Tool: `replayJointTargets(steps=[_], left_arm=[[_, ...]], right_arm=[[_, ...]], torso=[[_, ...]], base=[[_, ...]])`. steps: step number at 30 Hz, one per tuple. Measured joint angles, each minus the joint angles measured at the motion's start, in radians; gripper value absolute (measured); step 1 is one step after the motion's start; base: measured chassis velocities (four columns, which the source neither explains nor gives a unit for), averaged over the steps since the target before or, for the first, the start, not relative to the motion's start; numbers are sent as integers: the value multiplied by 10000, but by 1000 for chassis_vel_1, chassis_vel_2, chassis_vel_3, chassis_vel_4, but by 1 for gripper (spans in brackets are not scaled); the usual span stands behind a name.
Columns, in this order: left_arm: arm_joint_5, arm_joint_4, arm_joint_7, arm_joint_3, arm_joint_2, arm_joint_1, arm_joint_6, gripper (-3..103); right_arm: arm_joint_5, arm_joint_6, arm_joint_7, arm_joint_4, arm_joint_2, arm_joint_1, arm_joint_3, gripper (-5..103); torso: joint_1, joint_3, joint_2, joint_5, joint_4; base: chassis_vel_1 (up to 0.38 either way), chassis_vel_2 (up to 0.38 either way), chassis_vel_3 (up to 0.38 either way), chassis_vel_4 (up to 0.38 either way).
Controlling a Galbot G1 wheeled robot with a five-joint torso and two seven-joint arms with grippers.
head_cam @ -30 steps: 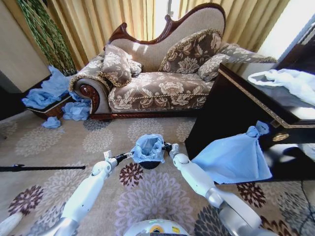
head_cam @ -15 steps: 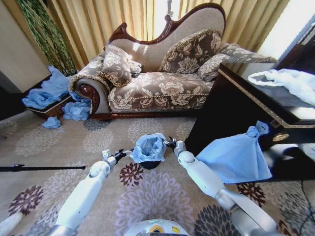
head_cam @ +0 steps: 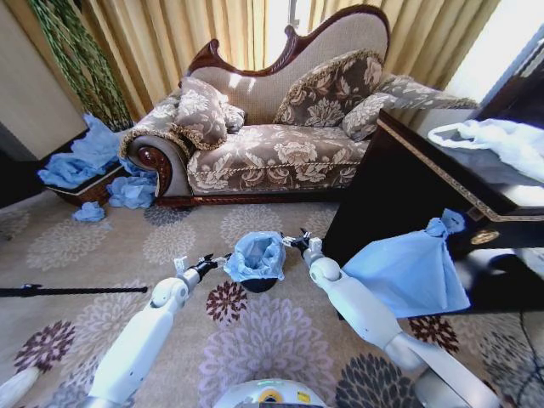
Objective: Place a garbage bag over the trash bin.
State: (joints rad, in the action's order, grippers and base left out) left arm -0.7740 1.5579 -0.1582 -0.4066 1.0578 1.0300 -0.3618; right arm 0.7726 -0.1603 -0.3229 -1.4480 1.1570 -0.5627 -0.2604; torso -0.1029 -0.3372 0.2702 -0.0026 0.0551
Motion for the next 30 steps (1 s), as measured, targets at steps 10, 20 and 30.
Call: replayJointTargets(steps=[10, 20, 30], left_arm=[[151, 699, 295, -264, -27, 485, -51, 100], [199, 1715, 525, -1214, 25, 1126, -175, 100], [374, 2779, 1199, -1807, 16, 1659, -893, 100]], right_arm=[[2484, -1543, -2063, -1027, 433, 162, -1185, 74], [5294, -2925, -2546, -681, 732, 1018, -1200, 50], [5396, -3047, -2364, 726, 1476, 1426, -1338, 21]], torso=[[0, -1, 0, -1, -2], [1, -1, 0, -1, -1], [1, -1, 0, -2, 0]], base=[[0, 0, 0, 0], [0, 0, 0, 0], [0, 0, 0, 0]])
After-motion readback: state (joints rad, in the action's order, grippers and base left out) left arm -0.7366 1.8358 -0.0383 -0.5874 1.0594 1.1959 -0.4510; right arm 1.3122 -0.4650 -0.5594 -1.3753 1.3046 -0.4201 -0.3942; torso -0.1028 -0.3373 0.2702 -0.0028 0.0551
